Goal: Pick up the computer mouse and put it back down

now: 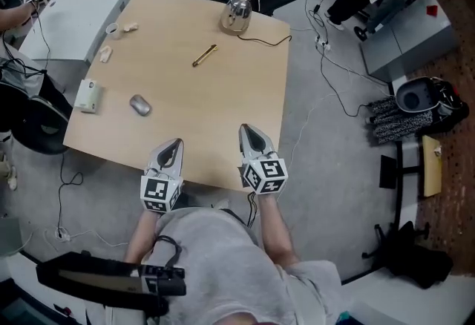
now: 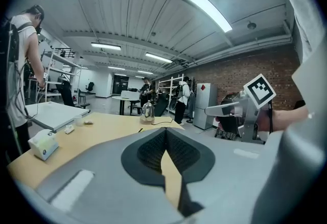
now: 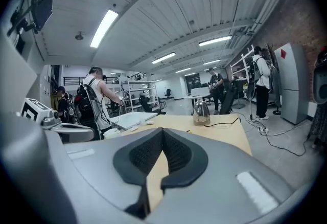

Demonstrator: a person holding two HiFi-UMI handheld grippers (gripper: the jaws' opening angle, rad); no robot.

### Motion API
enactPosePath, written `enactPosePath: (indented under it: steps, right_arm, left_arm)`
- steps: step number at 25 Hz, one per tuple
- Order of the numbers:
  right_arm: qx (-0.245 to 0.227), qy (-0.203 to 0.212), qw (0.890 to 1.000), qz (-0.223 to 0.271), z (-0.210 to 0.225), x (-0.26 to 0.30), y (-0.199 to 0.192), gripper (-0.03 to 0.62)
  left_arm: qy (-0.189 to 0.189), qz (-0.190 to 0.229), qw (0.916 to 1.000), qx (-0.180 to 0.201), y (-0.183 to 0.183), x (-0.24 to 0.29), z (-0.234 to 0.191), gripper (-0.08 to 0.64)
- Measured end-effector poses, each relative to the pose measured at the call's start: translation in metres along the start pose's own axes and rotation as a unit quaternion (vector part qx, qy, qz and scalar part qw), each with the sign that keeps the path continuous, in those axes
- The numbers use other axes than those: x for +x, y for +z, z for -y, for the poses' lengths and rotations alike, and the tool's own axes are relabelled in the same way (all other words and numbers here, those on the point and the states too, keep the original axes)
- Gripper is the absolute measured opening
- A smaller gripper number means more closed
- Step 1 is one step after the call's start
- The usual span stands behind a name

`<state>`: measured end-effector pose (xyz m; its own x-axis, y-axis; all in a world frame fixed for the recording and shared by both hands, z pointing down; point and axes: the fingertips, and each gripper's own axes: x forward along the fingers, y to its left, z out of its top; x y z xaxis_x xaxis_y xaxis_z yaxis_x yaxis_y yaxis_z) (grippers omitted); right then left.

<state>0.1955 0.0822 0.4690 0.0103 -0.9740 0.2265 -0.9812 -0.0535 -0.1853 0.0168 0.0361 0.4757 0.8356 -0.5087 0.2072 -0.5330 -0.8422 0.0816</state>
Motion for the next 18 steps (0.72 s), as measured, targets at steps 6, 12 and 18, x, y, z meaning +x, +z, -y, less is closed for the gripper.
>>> enactPosePath:
  steps: [6,12,18]
  right_arm:
    - [0.006,-0.018,1.000,0.012,0.012,-0.042,-0.004,0.006]
    - [0.012,-0.042,0.999,0.027,0.023,-0.082,-0.006,0.006]
    - [-0.001,-0.052,0.998,0.037,0.027,-0.110,-0.007,0.006]
  left_arm:
    - [-0.019,0.000,0.9997,0.015,0.002,0.003,0.027,0.020]
    - [-0.043,0.004,0.9988,0.024,0.011,0.005,0.055,0.020]
    - [-0.063,0.018,0.9976,0.021,0.022,0.012,0.077,0.020]
